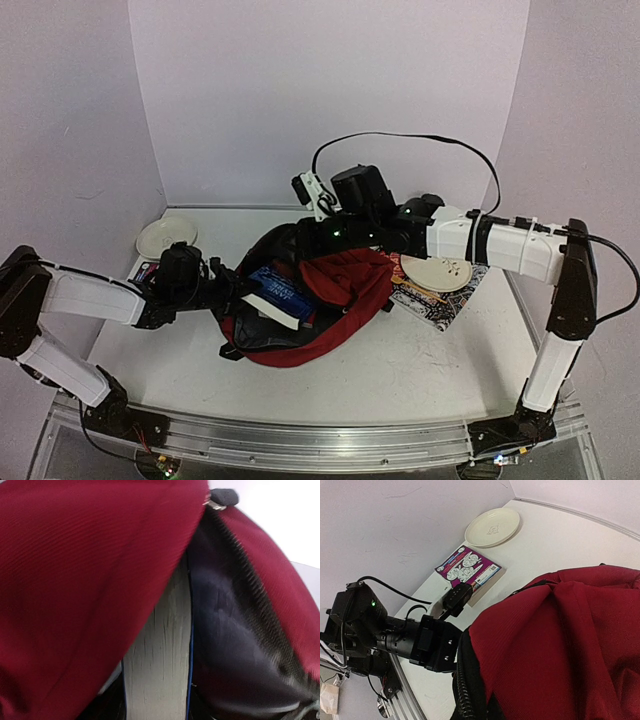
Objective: Pack the student bag
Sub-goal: Place the book in the largest pocket of the bag.
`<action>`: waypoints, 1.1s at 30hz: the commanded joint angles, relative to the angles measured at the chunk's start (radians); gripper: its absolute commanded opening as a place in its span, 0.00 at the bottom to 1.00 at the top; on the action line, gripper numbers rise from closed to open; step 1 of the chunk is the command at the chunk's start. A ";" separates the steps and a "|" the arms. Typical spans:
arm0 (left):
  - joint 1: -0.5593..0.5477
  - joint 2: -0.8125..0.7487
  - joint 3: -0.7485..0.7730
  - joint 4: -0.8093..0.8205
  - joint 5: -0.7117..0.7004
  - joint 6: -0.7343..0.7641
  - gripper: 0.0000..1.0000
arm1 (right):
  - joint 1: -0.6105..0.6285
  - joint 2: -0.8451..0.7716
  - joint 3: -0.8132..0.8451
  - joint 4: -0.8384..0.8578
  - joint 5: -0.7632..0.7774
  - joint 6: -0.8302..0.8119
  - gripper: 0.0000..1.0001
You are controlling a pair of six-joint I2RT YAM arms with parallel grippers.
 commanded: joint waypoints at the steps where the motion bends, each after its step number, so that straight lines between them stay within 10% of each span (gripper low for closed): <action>1: -0.016 0.052 0.097 0.149 -0.098 0.025 0.00 | 0.035 -0.079 0.045 0.069 -0.044 0.013 0.00; 10: -0.043 0.167 0.145 0.179 -0.183 0.086 0.01 | 0.058 -0.087 0.039 0.066 -0.046 0.019 0.00; 33: -0.111 0.101 0.032 0.156 -0.348 0.147 0.66 | 0.068 -0.078 -0.019 0.056 0.050 0.051 0.00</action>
